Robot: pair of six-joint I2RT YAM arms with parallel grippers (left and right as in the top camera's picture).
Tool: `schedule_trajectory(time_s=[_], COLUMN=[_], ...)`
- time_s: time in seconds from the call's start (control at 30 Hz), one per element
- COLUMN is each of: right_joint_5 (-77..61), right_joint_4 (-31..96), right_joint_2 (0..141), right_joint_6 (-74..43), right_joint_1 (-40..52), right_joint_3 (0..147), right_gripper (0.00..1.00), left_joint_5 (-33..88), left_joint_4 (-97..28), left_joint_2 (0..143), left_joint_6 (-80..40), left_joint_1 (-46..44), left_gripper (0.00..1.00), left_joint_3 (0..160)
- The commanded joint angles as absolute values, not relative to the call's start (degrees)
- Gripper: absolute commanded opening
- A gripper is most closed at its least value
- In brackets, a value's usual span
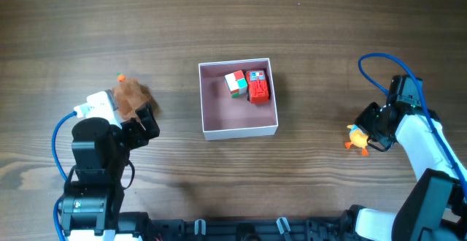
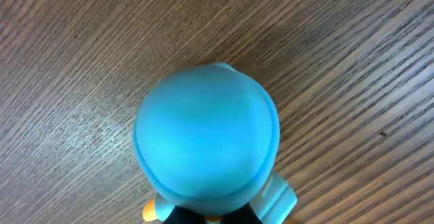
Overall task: Pack container
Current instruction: 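Move the right gripper to the duck figure and grasp it, then lower the duck figure into the box and open the right gripper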
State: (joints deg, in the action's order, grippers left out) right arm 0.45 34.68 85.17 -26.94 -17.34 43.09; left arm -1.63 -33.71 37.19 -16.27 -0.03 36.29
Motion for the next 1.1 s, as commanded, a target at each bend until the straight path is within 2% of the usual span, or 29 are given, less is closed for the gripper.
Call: schedule_trajectory(time_s=[0.0,0.2,0.33,0.43,0.63,0.8,1.07], right_joint_5=[0.6,0.5,0.6,1.7,1.9,1.7,-0.2], right_joint_4=[35.4,43.8,51.3,53.2,51.6,44.1,39.8], right_joint_2=[85.0,77.2,72.8,73.0,85.3,99.4,111.8], right_joint_6=[-26.4,-22.4,-22.7,-25.1,-25.6,-27.2,-28.4], right_joint_1=[-17.3,-11.6,0.3,14.8,33.7,39.7,39.7], right_joint_3=[42.6,54.0,64.7,75.6,90.0,90.7,90.7], right_gripper=[0.04,0.04,0.04,0.04,0.04,0.04,0.04], left_joint_5=[-2.0,-2.0,-2.0,-2.5,-2.6,-2.6,-2.6], left_joint_4=[-33.7,-33.7,-33.7,-33.7,-33.7,-33.7,-33.8], left_joint_2=[36.9,36.9,36.9,36.9,36.9,36.9,36.9], left_joint_6=[-17.0,-17.0,-17.0,-17.0,-17.0,-17.0,-17.0], left_joint_1=[0.3,0.3,0.3,0.3,0.3,0.3,0.3], left_gripper=[1.0,1.0,1.0,1.0,1.0,1.0,1.0], left_joint_3=[37.3,37.3,37.3,37.3,37.3,37.3,37.3])
